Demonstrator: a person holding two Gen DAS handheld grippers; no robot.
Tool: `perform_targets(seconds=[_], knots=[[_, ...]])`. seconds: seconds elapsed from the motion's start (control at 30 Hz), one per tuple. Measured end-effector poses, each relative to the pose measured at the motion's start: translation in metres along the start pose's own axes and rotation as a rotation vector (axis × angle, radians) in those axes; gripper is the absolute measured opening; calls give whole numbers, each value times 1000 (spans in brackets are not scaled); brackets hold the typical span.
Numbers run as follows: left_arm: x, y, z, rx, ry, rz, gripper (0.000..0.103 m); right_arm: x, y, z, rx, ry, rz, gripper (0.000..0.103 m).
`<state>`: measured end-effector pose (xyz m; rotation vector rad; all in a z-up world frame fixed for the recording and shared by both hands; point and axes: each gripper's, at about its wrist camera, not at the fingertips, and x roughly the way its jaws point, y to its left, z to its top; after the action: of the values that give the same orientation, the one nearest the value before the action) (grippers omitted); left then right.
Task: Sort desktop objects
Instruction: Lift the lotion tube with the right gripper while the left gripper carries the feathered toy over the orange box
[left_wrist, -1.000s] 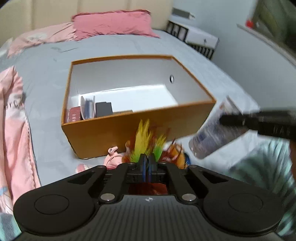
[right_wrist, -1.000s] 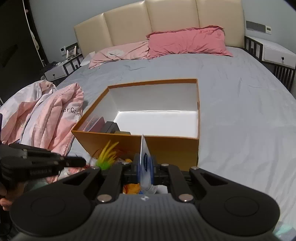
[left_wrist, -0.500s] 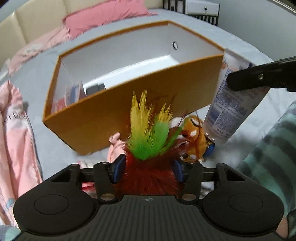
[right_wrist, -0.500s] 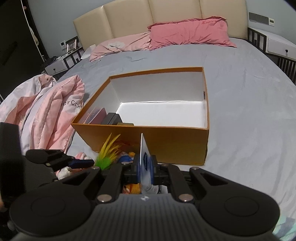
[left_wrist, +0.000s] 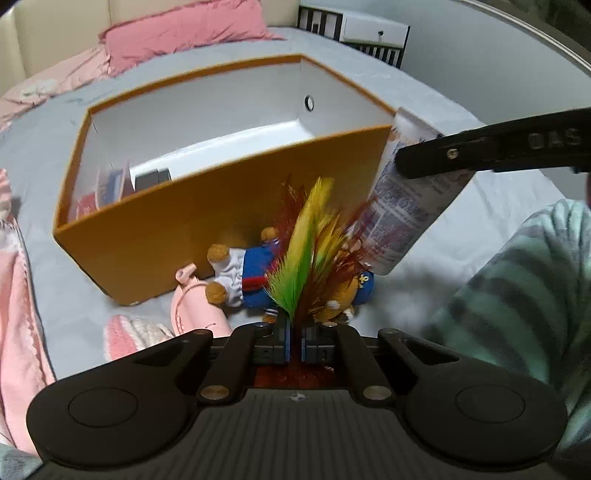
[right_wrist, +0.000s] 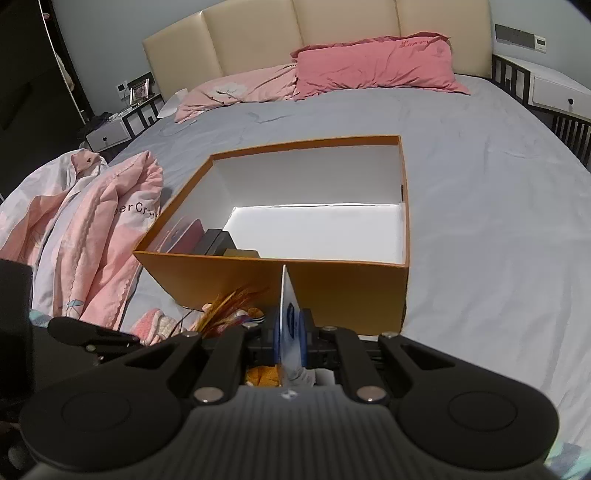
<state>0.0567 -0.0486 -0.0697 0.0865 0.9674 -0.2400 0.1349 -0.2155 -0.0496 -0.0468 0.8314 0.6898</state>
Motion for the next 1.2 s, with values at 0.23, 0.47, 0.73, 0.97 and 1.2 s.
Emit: perform_targets(seconds=[0.23,0.47,0.73,0.97,1.2], knots=[[-43,20,24,-120,-113,-59,5,-16,-3,17,48,-42,72,10],[-84,46,56,-212,-246,-24,5,-27,11,57,40,-167,124,10],[-82,79,88,-266,-304,1,5,42,18,94,64,-62,77,10],[-68,98,94,-274,-288,22,5,100,19,90,59,80,20,10],[-60,114,94,-292,-284,16,5,122,28,80,51,134,-16,10]])
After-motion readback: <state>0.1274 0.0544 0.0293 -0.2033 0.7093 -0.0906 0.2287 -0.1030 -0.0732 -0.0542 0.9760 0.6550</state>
